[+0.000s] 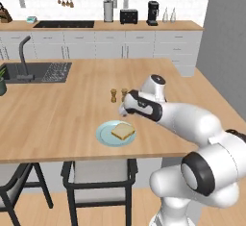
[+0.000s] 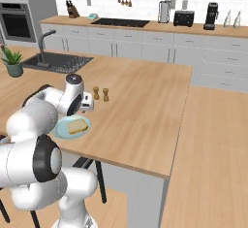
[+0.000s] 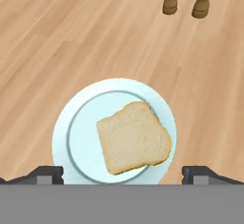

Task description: Start the toaster. Once the lever pops up, take the bread to the plate on the dining counter.

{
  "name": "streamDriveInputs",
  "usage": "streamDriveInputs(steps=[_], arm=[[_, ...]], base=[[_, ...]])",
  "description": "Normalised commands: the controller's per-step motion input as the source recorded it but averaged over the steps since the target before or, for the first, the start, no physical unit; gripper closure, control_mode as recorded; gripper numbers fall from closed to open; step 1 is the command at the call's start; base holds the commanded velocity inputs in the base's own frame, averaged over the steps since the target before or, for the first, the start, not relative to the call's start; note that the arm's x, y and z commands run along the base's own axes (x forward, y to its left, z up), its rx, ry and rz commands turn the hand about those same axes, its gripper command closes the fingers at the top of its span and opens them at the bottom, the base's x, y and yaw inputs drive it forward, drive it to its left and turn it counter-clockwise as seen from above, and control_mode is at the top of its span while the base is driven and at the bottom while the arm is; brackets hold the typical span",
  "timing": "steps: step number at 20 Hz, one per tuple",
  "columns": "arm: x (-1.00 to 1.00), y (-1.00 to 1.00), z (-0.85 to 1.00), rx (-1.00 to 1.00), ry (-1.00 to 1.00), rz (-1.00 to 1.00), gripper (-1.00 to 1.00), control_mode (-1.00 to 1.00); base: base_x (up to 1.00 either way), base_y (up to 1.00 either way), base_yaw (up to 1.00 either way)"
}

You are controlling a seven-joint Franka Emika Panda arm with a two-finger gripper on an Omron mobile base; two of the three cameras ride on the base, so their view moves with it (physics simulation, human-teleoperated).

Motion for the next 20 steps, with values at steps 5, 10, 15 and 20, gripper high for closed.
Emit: streamDriveInputs(steps=[5,10,15,20], arm=[[-0.86,-0.06,0.62,-0.05,0.03,-0.03,-1.0,-1.0],[-1.0,-0.33,0.32,-0.06,0.0,-0.01,-1.0,-1.0],[-1.0,-0.47,0.0,0.0,-0.02,-0.04,-1.0,-1.0],[-1.0,-0.51,0.0,0.0,-0.06,-0.07,-1.0,-1.0]], base=[[0.0,0.0,0.0],[0.0,0.0,0.0],[0.0,0.0,0.0],[0.0,0.0,0.0]])
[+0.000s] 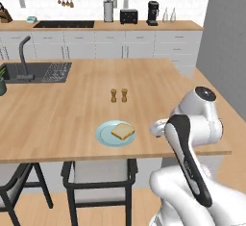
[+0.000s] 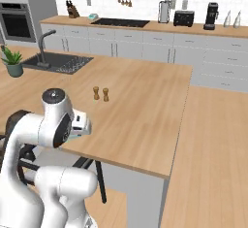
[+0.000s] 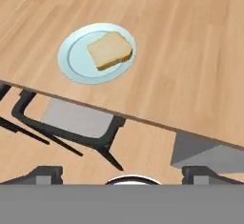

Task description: Start the toaster. Once the lever pops up, take the bread to the plate on the dining counter.

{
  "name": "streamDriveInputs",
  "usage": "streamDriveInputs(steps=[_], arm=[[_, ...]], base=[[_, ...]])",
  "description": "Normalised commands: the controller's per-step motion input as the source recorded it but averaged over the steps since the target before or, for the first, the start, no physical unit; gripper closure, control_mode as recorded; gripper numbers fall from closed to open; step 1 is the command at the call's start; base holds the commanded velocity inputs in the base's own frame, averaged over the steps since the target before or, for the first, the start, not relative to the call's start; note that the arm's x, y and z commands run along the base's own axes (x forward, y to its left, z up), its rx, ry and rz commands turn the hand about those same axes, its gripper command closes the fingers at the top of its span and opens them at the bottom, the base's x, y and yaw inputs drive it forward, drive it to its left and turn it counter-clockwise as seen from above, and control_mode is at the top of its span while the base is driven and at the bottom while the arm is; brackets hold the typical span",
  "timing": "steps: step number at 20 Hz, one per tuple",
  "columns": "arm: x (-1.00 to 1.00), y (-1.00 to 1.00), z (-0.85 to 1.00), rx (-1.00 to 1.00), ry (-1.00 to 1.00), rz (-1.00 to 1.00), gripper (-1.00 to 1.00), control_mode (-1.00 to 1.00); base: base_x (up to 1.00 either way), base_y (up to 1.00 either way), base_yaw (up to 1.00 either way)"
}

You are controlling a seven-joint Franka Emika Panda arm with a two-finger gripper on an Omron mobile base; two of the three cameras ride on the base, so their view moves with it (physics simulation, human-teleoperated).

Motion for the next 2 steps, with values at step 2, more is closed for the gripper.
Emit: streamDriveInputs(steps=[2], arm=[[-1.0,-0.47,0.01,0.0,-0.06,-0.18,-1.0,-1.0]], base=[[0.0,0.0,0.0]])
